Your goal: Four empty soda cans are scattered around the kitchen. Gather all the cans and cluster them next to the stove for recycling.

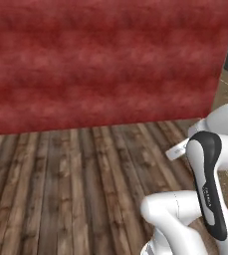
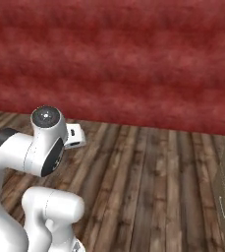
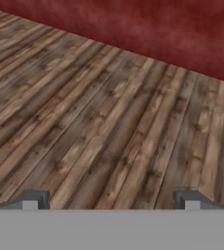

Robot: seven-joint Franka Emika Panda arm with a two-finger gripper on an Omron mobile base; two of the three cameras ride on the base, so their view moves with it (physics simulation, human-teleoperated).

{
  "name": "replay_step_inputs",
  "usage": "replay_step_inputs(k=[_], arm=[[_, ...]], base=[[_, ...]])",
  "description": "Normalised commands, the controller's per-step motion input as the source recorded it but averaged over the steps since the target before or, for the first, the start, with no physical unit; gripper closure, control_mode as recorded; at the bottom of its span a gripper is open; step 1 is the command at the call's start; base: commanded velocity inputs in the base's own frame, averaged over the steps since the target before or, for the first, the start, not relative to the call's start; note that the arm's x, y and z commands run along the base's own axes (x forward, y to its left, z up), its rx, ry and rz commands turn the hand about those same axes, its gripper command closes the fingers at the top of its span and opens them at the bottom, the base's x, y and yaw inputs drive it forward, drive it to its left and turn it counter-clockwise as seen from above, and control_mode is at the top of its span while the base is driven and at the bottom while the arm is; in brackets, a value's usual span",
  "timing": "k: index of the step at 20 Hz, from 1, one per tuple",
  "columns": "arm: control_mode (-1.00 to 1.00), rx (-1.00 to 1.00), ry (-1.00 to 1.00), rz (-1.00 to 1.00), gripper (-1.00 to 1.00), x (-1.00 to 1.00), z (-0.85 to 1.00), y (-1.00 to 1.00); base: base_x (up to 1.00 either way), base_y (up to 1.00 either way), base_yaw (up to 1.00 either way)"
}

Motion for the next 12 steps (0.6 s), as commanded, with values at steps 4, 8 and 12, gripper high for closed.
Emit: replay_step_inputs(k=[4, 8, 12], arm=[[1.0, 0.0, 0.0, 0.0, -1.0, 0.0, 0.0, 0.0], [1.0, 0.0, 0.0, 0.0, -1.0, 0.0, 0.0, 0.0], [1.0, 0.0, 0.0, 0.0, -1.0, 0.0, 0.0, 0.0]], base=[[0.77, 0.3, 0.24], [0.77, 0.29, 0.25], [0.75, 0.3, 0.25]])
